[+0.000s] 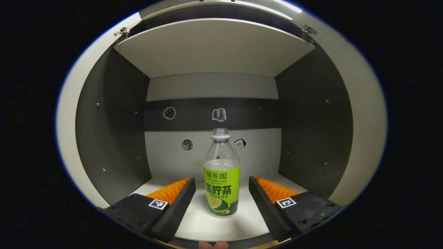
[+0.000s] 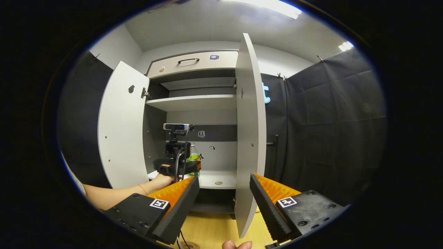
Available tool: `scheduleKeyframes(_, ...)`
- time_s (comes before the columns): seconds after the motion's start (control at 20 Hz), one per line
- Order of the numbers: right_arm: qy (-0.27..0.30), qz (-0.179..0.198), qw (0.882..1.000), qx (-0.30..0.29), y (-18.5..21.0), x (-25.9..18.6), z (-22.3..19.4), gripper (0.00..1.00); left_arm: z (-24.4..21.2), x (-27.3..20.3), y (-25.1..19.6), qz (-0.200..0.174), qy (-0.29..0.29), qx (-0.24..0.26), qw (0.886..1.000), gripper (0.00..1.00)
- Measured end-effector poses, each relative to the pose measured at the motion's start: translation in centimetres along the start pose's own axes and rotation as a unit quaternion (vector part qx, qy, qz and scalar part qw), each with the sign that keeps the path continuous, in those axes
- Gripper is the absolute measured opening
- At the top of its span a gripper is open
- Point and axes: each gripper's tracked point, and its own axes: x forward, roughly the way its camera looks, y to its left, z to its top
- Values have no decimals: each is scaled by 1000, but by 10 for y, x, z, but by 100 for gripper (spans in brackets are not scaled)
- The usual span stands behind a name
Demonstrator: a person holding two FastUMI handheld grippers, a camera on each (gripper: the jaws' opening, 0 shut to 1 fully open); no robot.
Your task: Grasp the bottle in the cabinet with the left hand and place it on the coaster, then close the right door with the right hand and the left door with the left hand.
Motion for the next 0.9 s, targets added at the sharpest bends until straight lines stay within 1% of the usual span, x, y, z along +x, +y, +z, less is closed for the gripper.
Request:
scheduleKeyframes(0.2,6,-10,1000,-4,-10,3,-3,97,-4,32,5,13,0,16,1000,98)
scheduleKeyframes(0.3,8,-24,1000,-3,-19,3,-5,98,-4,40,2,3,0,14,1000,98)
scheduleKeyframes(0.4,6,-38,999,-3,-28,1,-4,98,-5,36,-4,-9,1,13,1000,78)
scheduleKeyframes(0.6,-2,-55,998,0,-34,-1,1,98,3,33,-2,-30,-1,-3,1000,77)
scheduleKeyframes(0.75,5,-48,999,13,-23,-5,-5,98,8,29,-3,-45,-17,13,999,77)
scheduleKeyframes(0.9,7,-39,999,15,-12,-10,-7,98,11,21,-5,-59,-23,11,998,77)
